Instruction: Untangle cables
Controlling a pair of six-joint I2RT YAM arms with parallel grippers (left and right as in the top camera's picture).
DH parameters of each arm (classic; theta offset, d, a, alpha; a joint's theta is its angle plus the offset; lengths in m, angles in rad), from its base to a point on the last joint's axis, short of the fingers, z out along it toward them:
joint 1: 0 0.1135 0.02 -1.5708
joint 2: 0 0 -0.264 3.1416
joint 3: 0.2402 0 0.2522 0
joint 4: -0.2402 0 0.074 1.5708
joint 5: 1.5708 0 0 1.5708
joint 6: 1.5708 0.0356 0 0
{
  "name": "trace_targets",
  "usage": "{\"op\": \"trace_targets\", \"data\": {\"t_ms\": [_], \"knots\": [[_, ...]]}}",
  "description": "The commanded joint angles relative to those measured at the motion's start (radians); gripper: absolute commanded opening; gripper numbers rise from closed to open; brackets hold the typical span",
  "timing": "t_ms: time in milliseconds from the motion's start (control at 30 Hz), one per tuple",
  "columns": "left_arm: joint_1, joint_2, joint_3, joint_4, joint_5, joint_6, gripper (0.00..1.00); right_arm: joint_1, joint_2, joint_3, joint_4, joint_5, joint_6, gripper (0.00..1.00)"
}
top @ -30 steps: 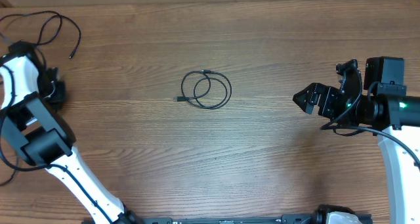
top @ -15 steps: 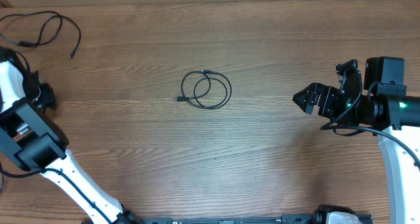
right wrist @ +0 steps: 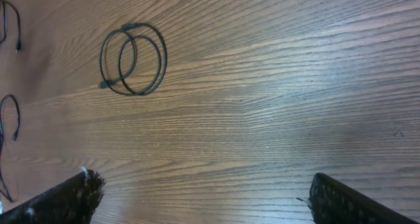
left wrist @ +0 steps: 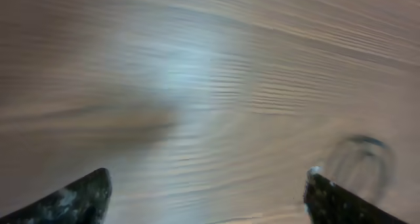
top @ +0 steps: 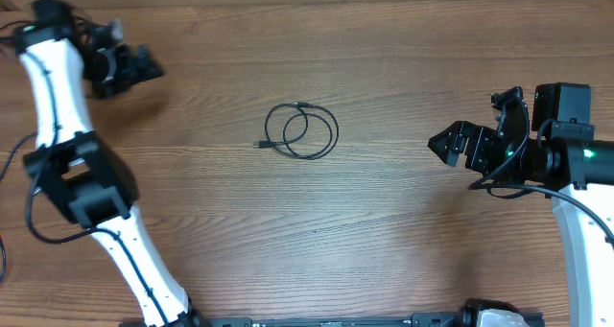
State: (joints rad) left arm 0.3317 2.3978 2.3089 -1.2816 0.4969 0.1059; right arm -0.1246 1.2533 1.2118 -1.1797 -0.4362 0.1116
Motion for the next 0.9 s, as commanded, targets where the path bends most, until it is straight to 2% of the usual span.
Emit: {"op": "trace_targets", "data": {"t_ms": [0, 67, 200, 267, 367, 567, 700, 867], "knots": [[-0.116, -0.003, 0.018, -0.02, 0.21, -0.002, 1.0, -0.003, 0.0, 0.025, 0.003, 0.01, 0.0, 1.0], [-0.187, -0.002, 0.018, -0.03, 0.185, 0.003, 1.0, -0.003, 0.0, 0.025, 0.004, 0.01, 0.0, 1.0], [-0.322, 0.0, 0.018, -0.071, -0.016, -0.004, 1.0, -0.003, 0.0, 0.025, 0.003, 0.01, 0.0, 1.0], [-0.395, 0.005, 0.014, -0.105, -0.143, -0.044, 1.0, -0.003, 0.0, 0.025, 0.004, 0.01, 0.0, 1.0], [-0.478, 0.013, 0.001, -0.144, -0.256, -0.119, 0.99, -0.003, 0.0, 0.025, 0.003, 0.01, 0.0, 1.0], [-0.604, 0.017, -0.102, -0.14, -0.334, -0.135, 1.0, -0.003, 0.0, 0.025, 0.003, 0.01, 0.0, 1.0], [-0.648, 0.017, -0.203, -0.093, -0.45, -0.222, 0.99, -0.003, 0.0, 0.025, 0.003, 0.01, 0.0, 1.0], [-0.668, 0.017, -0.26, -0.071, -0.431, -0.229, 1.0, -0.003, 0.0, 0.025, 0.003, 0.01, 0.0, 1.0]]}}
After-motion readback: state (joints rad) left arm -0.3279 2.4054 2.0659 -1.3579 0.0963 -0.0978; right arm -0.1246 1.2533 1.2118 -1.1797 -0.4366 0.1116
